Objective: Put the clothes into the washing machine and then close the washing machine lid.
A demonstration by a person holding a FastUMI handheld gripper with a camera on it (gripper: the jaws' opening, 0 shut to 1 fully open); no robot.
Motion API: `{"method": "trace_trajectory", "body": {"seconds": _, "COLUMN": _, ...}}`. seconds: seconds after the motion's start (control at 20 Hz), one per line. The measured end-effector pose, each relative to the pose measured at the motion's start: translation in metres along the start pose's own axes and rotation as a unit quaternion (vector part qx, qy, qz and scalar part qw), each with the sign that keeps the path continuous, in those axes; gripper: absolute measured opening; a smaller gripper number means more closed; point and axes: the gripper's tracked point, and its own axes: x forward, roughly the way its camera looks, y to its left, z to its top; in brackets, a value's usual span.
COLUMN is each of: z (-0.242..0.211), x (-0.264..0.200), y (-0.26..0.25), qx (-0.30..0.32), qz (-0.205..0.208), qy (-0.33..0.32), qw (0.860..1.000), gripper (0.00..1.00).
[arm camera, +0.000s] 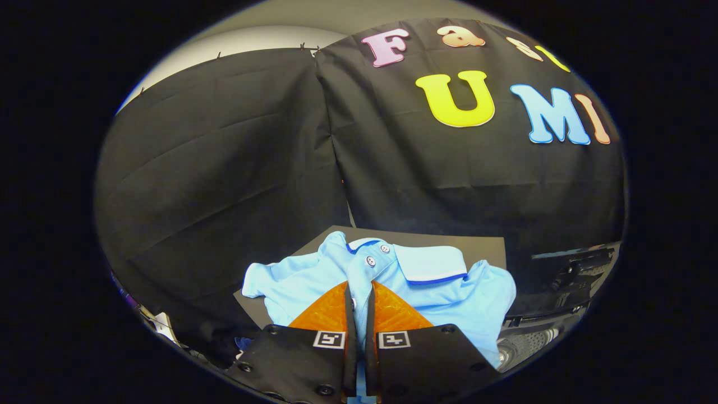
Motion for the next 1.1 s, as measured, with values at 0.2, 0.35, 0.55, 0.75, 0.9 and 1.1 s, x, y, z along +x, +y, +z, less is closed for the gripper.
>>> {"method": "trace_trajectory", "body": {"seconds": 0.2, "z": 0.013, "x": -0.019, "y": -0.021, "qx": -0.002, "qz": -0.012, "qy": -0.013, "qw": 1.0, "gripper": 0.07}}
{"method": "trace_trajectory", "body": {"seconds": 0.35, "z": 0.018, "x": -0.032, "y": -0.039, "qx": 0.002, "qz": -0.025, "qy": -0.019, "qw": 1.0, "gripper": 0.07}}
{"method": "trace_trajectory", "body": {"seconds": 0.55, "z": 0.02, "x": -0.051, "y": -0.069, "qx": 0.007, "qz": -0.043, "qy": -0.025, "qw": 0.999, "gripper": 0.07}}
{"method": "trace_trajectory", "body": {"seconds": 0.75, "z": 0.024, "x": -0.071, "y": -0.097, "qx": 0.009, "qz": -0.067, "qy": -0.035, "qw": 0.997, "gripper": 0.07}}
{"method": "trace_trajectory", "body": {"seconds": 0.9, "z": 0.03, "x": -0.086, "y": -0.116, "qx": 0.012, "qz": -0.081, "qy": -0.043, "qw": 0.996, "gripper": 0.07}}
{"method": "trace_trajectory", "body": {"seconds": 1.1, "z": 0.034, "x": -0.107, "y": -0.145, "qx": 0.014, "qz": -0.106, "qy": -0.053, "qw": 0.993, "gripper": 0.07}}
